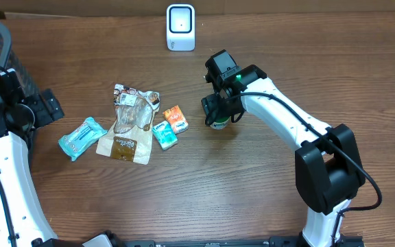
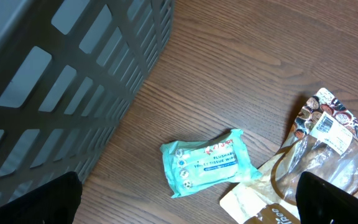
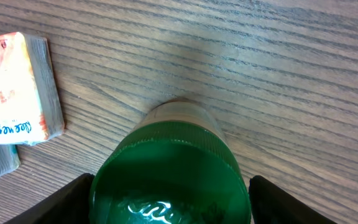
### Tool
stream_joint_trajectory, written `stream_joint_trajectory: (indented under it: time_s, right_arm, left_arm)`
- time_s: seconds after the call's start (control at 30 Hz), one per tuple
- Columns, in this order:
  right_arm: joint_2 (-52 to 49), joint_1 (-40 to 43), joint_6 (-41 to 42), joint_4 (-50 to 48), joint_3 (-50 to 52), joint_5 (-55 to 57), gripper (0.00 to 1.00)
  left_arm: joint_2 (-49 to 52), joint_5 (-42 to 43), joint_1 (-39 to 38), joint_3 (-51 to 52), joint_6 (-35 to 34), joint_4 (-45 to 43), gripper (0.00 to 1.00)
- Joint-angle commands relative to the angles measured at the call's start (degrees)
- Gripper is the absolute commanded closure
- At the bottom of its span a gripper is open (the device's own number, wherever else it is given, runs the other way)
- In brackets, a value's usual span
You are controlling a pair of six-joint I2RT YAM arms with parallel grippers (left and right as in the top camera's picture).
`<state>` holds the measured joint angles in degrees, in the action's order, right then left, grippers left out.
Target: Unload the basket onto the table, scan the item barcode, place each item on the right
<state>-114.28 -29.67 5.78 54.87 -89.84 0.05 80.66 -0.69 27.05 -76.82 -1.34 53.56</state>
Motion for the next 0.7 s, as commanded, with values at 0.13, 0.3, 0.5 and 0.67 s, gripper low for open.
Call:
stream_joint_trajectory:
  time_s: [0.13, 0.3, 0.5, 0.67]
  right_arm:
    - [0.0, -0.2, 0.0, -0.7, -0.2, 0.3, 0.23]
    - [-1.3, -0.3, 0.0, -0.9, -0.2, 0.3, 0.23]
    - [-1.5, -0.3, 0.0, -1.4, -0.2, 0.3, 0.31]
    - [-1.5, -0.3, 0.1, -1.4, -0.2, -0.2, 0.38]
  left_arm:
    - [-0.7, -0.8, 0.7, -0.2, -0.4, -0.3, 0.0]
    - [-0.7, -0.8, 0.7, -0.2, -0.4, -0.3, 0.0]
    - [-0.7, -0.8, 0.7, -0.2, -0.4, -0.3, 0.0]
    - [-0.7, -0.8, 0.7, -0.2, -0.4, -0.3, 0.0]
